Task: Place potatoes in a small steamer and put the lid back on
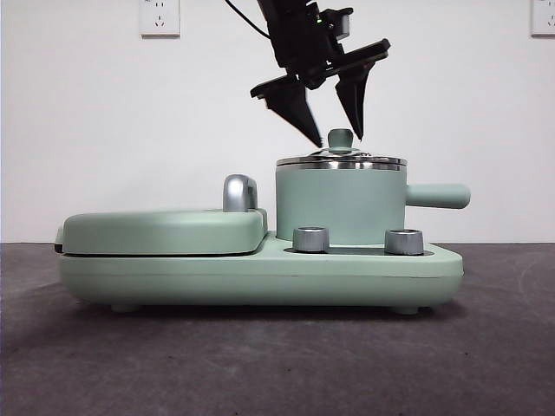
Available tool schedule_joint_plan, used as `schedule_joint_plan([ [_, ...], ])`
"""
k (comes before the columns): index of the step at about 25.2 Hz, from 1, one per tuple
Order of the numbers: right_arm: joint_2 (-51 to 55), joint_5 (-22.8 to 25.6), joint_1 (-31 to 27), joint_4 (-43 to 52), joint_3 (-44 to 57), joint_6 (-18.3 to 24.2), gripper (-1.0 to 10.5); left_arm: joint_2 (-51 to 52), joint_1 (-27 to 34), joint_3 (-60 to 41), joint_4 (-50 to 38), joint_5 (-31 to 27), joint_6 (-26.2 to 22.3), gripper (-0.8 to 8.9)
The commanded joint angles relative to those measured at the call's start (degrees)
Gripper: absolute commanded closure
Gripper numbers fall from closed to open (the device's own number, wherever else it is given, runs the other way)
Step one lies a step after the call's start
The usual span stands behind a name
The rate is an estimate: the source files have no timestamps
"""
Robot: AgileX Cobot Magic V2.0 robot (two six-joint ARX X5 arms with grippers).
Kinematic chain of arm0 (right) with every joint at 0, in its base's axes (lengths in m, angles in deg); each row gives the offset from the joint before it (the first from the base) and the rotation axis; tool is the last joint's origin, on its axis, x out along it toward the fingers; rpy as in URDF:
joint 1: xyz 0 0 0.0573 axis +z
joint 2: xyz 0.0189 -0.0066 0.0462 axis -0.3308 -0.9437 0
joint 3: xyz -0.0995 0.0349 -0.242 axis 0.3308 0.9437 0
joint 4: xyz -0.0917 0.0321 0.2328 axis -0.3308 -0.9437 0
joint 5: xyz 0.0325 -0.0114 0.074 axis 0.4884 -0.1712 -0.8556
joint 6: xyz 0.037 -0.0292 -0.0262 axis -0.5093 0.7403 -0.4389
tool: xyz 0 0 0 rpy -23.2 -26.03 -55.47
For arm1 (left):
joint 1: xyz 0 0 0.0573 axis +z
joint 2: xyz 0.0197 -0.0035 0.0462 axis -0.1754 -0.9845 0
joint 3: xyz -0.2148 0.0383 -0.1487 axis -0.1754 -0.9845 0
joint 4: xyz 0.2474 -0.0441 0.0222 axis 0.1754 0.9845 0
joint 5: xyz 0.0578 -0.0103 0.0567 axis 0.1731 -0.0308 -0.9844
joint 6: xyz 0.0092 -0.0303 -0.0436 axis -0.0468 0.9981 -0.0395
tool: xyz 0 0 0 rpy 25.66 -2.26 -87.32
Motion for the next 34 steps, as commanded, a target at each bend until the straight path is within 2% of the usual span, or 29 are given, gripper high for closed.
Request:
schedule_joint_plan([
  [1, -0.20, 0.04, 0.35, 0.57, -0.52, -0.37, 5.2, 0.63, 1.29, 2.49, 0.66, -0.11, 0.50, 3.43],
  [6, -0.50, -0.37, 0.37, 0.66, -0.52, -0.39, 5.2, 9.09, 3.37, 2.49, 10.10, 0.74, 1.31, 3.46],
  [12, -4.72, -9.14, 0.37, 6.10, -0.52, -0.68, 5.2, 22.01, 3.02, 2.43, 20.50, 0.74, 1.33, 3.50],
  [19, -10.16, -13.62, 0.37, 7.48, -0.52, 1.09, 5.2, 36.89, -1.18, -5.73, 21.49, 0.68, -0.15, 3.50],
  [23, -12.87, -16.52, 0.37, 7.48, -0.52, 2.05, 5.2, 45.86, -2.38, -17.42, 21.46, 0.44, -0.92, 3.50],
  [26, -14.29, -16.90, 0.37, 7.58, -0.52, 2.73, 5.2, 53.57, -2.38, -29.38, 18.43, 0.44, -0.92, 3.50],
  [34, -15.17, -16.90, 0.37, 9.51, -0.52, 3.61, 5.2, 81.05, -2.36, -72.19, -8.15, 0.42, 5.31, 3.51],
])
